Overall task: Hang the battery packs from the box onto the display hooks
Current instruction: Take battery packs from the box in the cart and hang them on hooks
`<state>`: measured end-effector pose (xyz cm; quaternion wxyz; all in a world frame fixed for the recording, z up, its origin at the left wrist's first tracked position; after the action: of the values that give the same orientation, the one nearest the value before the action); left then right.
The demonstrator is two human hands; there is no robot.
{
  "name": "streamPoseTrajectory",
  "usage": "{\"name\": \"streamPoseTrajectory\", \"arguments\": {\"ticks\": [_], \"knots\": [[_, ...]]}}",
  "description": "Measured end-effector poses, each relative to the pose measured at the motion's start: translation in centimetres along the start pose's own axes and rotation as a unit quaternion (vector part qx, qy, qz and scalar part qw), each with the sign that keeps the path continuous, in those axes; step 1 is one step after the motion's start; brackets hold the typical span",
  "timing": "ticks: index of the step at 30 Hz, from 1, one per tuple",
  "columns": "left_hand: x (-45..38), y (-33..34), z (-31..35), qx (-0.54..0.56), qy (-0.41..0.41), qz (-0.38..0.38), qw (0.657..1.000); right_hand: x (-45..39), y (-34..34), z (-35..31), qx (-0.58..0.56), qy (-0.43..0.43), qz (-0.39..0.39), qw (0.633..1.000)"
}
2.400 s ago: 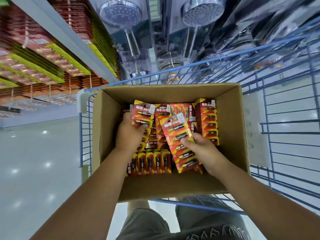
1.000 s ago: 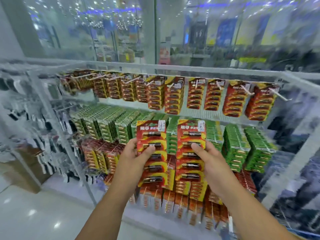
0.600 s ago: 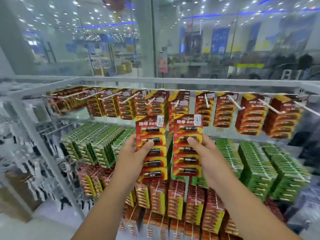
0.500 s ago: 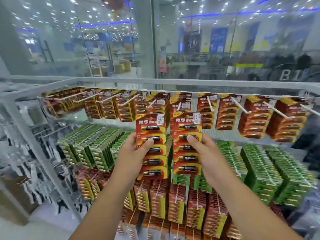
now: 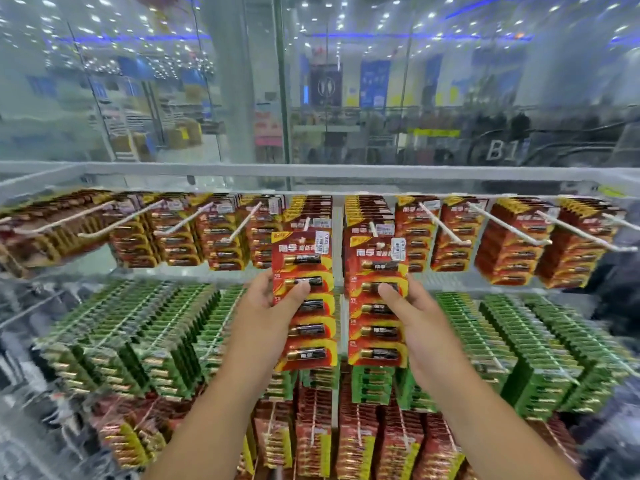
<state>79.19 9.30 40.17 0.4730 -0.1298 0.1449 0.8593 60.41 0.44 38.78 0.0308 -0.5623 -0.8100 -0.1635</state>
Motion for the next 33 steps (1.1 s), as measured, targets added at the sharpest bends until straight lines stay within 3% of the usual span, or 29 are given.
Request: {"name": "streamPoseTrajectory", "arguments": {"ticks": [11,18,27,33], "knots": [[-5.7,-0.2,-4.0,-0.041,-0.038,-0.019,0.998,-4.5,-0.2,-0.1,0.031,0.027,0.084,0.996],[-9.4,0.5,-5.6,-0.142,0.008,-0.027,0.99,-7.3,-0.5,-0.7,0.051,0.011,0.136,0.989],[-10.0,-1.2,-8.2,-0.164,-0.008,-0.02,0.986,-8.5,-1.1,0.7,0.07,-0.023,0.169,0.983],[-5.8,-4.0,-10.2,-0.154,-0.029,-0.031,0.987,-6.8,-2.6,3.9,0.074,-0.012,0.212,0.974]]}}
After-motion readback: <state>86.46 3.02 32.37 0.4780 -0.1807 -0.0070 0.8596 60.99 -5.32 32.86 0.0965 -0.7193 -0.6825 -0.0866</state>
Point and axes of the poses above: each hand's wrist, its own x-axis away from the middle knuckle, its own y-axis out of the palm, z = x × y, the point moved 4 cm from there along -x, towards the middle knuckle, and after that the axes turned 15 degrees about y, right-handed, at the moved point
